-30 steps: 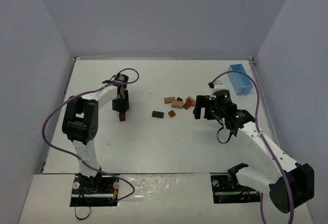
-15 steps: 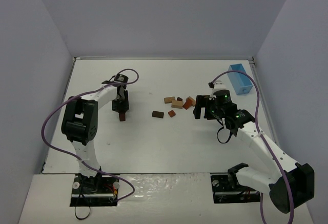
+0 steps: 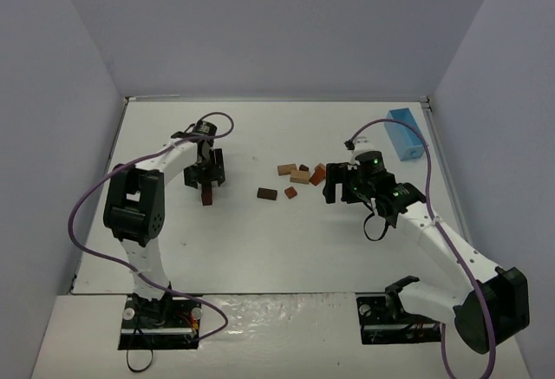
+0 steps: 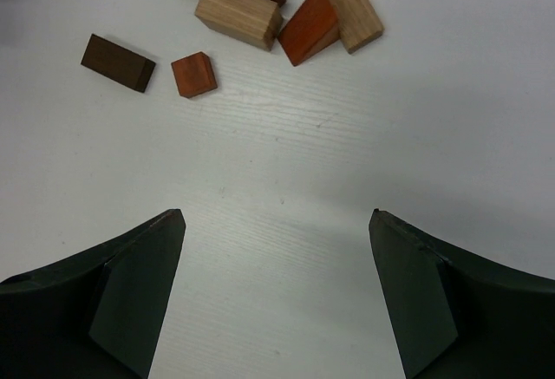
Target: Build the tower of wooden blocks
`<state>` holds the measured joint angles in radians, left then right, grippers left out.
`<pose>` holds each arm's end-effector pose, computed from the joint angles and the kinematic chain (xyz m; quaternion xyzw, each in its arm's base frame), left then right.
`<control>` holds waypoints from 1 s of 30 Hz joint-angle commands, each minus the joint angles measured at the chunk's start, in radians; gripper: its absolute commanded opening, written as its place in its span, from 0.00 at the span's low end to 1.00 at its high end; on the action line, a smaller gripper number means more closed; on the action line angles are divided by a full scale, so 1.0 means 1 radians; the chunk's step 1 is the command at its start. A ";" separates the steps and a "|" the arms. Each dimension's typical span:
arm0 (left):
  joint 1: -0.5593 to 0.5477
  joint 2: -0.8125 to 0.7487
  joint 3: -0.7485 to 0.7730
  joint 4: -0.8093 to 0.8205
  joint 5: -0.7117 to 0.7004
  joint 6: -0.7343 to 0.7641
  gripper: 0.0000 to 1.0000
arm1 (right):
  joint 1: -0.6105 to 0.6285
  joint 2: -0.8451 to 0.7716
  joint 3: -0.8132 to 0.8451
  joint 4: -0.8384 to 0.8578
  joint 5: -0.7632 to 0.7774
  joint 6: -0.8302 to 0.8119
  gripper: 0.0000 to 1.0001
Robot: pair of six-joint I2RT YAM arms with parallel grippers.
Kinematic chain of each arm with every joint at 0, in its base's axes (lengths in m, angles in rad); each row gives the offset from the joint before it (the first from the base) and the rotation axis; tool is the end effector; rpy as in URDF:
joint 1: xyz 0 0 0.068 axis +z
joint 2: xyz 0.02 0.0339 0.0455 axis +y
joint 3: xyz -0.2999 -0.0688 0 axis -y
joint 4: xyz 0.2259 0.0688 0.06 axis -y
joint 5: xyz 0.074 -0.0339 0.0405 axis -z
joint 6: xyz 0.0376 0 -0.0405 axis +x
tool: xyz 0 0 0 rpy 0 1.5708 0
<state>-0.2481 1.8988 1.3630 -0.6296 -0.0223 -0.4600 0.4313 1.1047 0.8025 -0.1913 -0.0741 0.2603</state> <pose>0.3739 -0.0939 0.2311 -0.1058 0.9737 -0.0595 0.1926 0.1959 0.0932 0.3186 -0.0922 0.8531 0.2037 0.4715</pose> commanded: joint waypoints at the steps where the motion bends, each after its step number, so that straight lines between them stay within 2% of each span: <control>1: 0.005 -0.150 0.099 -0.040 -0.009 -0.032 0.65 | 0.105 0.100 0.104 0.055 -0.005 -0.109 0.85; 5: 0.006 -0.240 0.111 -0.069 -0.032 -0.043 0.66 | 0.222 0.237 0.178 0.073 -0.019 -0.191 0.85; 10: 0.009 -0.392 0.044 -0.108 -0.031 -0.051 0.66 | 0.291 0.439 0.283 0.098 -0.055 -0.307 0.84; 19: 0.009 -0.656 -0.201 -0.130 0.009 -0.089 0.66 | 0.297 0.740 0.476 0.101 -0.125 -0.461 0.78; 24: 0.010 -0.728 -0.237 -0.154 0.004 -0.071 0.66 | 0.299 0.838 0.576 0.101 -0.168 -0.497 0.75; 30: 0.012 -0.769 -0.242 -0.197 0.008 -0.046 0.66 | 0.301 0.951 0.654 0.099 -0.184 -0.509 0.61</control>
<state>-0.2460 1.1704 1.0992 -0.8076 -0.0216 -0.5248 0.7280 2.0436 1.3894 -0.1104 -0.2214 -0.2214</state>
